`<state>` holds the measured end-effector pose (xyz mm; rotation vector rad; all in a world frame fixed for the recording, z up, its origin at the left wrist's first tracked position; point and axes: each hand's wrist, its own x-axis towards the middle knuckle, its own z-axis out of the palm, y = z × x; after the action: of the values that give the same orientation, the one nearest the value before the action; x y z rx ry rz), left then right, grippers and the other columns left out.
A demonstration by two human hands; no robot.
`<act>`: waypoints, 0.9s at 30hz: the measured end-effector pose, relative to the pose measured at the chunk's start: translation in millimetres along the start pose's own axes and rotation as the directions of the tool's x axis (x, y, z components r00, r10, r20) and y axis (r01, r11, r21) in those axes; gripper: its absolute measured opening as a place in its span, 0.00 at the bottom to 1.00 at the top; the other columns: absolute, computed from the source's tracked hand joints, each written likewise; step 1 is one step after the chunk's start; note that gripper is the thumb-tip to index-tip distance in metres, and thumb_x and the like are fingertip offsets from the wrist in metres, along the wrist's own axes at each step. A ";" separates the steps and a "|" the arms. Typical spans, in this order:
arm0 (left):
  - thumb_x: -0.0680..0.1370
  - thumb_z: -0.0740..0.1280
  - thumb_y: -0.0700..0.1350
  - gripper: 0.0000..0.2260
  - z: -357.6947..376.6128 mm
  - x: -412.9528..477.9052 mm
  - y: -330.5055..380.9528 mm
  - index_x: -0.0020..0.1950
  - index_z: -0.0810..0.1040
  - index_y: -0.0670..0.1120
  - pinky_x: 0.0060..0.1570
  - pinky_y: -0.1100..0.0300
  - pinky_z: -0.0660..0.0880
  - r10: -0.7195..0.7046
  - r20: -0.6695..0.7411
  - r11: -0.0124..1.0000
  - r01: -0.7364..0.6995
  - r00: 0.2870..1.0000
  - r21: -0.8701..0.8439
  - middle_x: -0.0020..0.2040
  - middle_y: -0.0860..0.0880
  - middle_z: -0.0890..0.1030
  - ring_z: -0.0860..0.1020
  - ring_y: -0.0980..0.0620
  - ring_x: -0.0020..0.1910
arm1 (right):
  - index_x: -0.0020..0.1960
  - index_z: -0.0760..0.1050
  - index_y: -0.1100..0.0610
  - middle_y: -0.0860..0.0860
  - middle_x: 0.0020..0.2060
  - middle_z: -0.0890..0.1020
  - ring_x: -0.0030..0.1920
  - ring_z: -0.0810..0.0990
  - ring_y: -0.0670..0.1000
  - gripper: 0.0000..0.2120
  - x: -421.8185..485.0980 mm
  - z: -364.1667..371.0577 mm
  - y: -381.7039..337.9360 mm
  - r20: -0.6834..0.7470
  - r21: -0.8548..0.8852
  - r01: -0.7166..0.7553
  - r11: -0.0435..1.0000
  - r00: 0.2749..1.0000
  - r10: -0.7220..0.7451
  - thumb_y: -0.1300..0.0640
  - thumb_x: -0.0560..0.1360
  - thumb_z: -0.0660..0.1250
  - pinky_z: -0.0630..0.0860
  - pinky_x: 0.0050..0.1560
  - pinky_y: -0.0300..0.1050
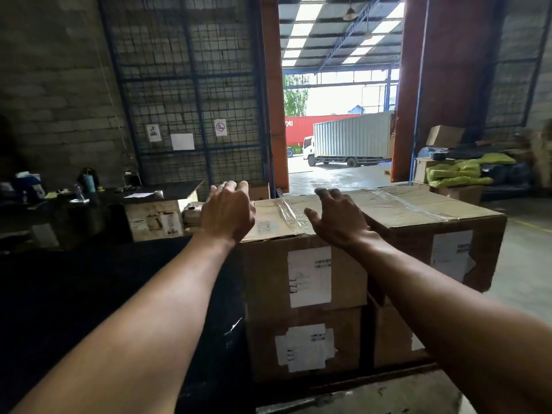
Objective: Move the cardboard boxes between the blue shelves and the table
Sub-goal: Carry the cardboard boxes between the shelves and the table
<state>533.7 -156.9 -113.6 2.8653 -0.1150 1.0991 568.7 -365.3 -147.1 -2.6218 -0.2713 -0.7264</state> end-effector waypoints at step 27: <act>0.81 0.60 0.52 0.16 -193.8 -163.7 -123.3 0.58 0.77 0.41 0.47 0.52 0.73 -0.682 -0.452 0.146 0.713 0.574 0.685 0.54 0.42 0.79 0.78 0.42 0.53 | 0.63 0.73 0.59 0.62 0.61 0.77 0.61 0.75 0.65 0.23 10.8 71.5 -333.4 -0.035 0.594 0.721 0.357 0.466 -0.884 0.42 0.81 0.58 0.73 0.56 0.55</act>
<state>295.3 -9.0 -84.2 2.7379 2.1202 1.0731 514.0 -33.9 -87.5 -1.8642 -1.7306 -0.3912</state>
